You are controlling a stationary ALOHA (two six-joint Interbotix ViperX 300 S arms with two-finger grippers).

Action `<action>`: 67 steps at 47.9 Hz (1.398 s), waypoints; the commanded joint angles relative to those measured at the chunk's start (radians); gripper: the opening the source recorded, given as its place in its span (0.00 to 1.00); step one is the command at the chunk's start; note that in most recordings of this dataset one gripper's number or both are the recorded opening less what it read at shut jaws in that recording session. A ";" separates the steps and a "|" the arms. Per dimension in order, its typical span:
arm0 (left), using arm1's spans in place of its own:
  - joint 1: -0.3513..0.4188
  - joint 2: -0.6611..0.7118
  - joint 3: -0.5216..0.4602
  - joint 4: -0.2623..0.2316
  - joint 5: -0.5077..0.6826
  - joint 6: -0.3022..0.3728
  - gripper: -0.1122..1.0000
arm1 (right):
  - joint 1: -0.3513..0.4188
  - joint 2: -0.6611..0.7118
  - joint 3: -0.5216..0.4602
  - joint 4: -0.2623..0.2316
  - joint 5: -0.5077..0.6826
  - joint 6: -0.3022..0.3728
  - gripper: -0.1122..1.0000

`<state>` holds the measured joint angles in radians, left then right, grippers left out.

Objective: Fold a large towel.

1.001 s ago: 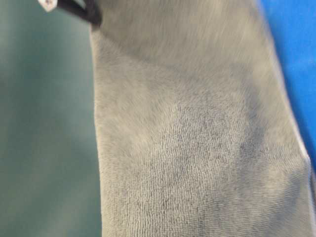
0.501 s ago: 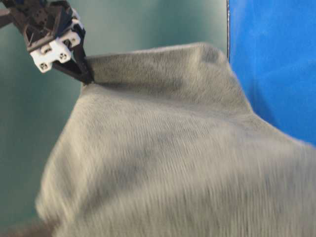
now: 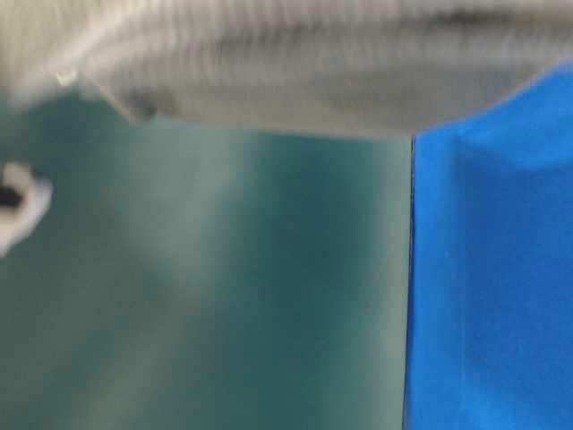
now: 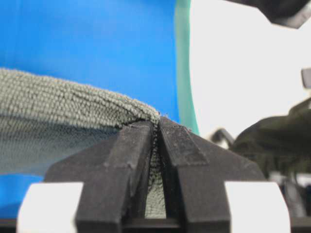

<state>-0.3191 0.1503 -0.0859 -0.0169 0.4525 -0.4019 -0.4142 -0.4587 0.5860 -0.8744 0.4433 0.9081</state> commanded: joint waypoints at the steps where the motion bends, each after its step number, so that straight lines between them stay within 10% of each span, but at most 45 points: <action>1: -0.015 0.044 -0.112 -0.003 -0.012 0.008 0.13 | -0.017 -0.075 0.017 0.005 0.048 0.002 0.13; 19: -0.038 0.133 -0.181 -0.012 -0.038 -0.020 0.13 | -0.009 -0.015 0.014 0.032 0.129 0.000 0.13; 44: -0.107 -0.095 0.512 -0.014 -0.334 -0.520 0.13 | -0.011 0.480 -0.206 0.028 -0.041 0.000 0.13; 67: -0.051 -0.107 0.597 -0.008 -0.336 -0.480 0.13 | -0.011 0.540 -0.202 -0.051 -0.173 -0.003 0.14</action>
<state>-0.3666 0.0644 0.5323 -0.0261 0.1227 -0.8974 -0.4065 0.0982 0.3958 -0.9066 0.2807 0.9066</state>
